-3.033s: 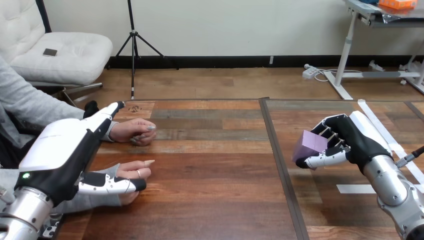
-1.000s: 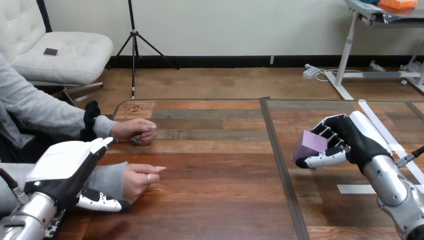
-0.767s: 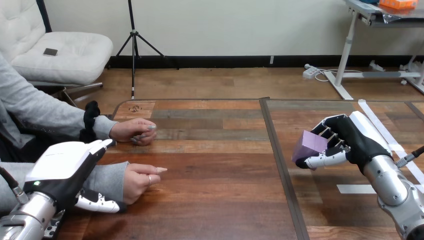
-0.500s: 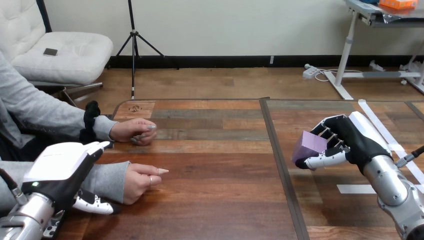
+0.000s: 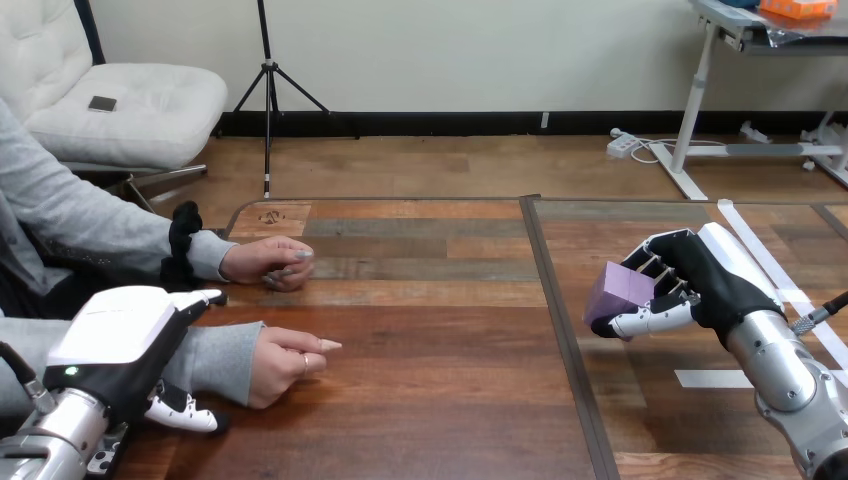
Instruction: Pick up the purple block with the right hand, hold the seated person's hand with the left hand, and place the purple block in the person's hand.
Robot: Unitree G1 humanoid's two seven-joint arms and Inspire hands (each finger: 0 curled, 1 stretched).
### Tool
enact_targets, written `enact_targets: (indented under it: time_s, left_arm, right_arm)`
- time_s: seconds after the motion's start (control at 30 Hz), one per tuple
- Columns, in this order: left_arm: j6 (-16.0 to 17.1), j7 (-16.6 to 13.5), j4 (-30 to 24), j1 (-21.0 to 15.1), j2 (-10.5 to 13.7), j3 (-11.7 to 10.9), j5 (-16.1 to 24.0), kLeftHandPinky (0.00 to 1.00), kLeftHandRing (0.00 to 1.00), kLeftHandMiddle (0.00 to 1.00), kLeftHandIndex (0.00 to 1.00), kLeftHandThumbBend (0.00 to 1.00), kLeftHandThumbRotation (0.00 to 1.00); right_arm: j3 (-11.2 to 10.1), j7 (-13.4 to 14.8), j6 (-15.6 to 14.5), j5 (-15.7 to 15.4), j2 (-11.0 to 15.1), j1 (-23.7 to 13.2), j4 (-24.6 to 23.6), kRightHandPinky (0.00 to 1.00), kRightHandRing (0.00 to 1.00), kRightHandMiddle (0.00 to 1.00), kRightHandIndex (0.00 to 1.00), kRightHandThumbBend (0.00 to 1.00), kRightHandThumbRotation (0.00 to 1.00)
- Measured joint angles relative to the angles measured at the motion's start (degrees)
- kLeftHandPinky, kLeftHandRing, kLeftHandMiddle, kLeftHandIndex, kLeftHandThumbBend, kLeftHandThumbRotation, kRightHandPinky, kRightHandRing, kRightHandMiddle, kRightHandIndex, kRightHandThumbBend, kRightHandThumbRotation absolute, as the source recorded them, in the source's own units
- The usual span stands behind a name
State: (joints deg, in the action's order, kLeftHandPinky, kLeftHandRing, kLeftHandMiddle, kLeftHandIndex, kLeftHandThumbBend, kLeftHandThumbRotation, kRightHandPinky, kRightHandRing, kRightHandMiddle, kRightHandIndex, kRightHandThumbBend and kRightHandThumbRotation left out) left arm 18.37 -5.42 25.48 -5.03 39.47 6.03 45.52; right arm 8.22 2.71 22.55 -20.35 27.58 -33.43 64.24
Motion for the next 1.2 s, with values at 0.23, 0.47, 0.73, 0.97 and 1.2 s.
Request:
enact_targets:
  time_s: [0.23,0.47,0.73,0.97,1.2]
  left_arm:
    - [0.13,-0.26,0.09,-0.38,0.11,0.53,-0.05,0.76,0.81,0.83,0.83,1.00,0.13]
    - [0.24,-0.56,0.10,-1.09,0.12,1.33,-0.02,0.73,0.78,0.81,0.82,1.00,0.08]
    - [0.86,-3.54,1.23,-2.12,0.11,2.62,0.36,0.70,0.76,0.79,0.79,1.00,0.03]
    - [2.86,-7.00,3.37,-3.03,0.13,3.48,0.36,0.66,0.71,0.74,0.75,1.00,0.00]
    - [4.78,-10.54,5.06,-3.60,0.14,4.45,0.60,0.61,0.66,0.68,0.69,1.00,0.00]
  right_arm:
    - [-0.01,0.00,0.00,0.02,0.00,0.00,0.00,0.37,0.41,0.45,0.47,0.83,0.00]
    - [-0.01,0.00,0.00,0.04,0.00,0.00,0.00,0.37,0.40,0.45,0.47,0.82,0.00]
    - [-0.04,-0.15,0.00,0.21,0.01,0.00,-0.06,0.37,0.41,0.45,0.47,0.82,0.00]
    - [-0.04,-0.18,0.00,0.20,0.01,0.00,-0.08,0.37,0.41,0.45,0.47,0.83,0.00]
    - [-0.04,-0.18,0.00,0.20,0.02,0.00,-0.19,0.38,0.41,0.45,0.47,0.83,0.00]
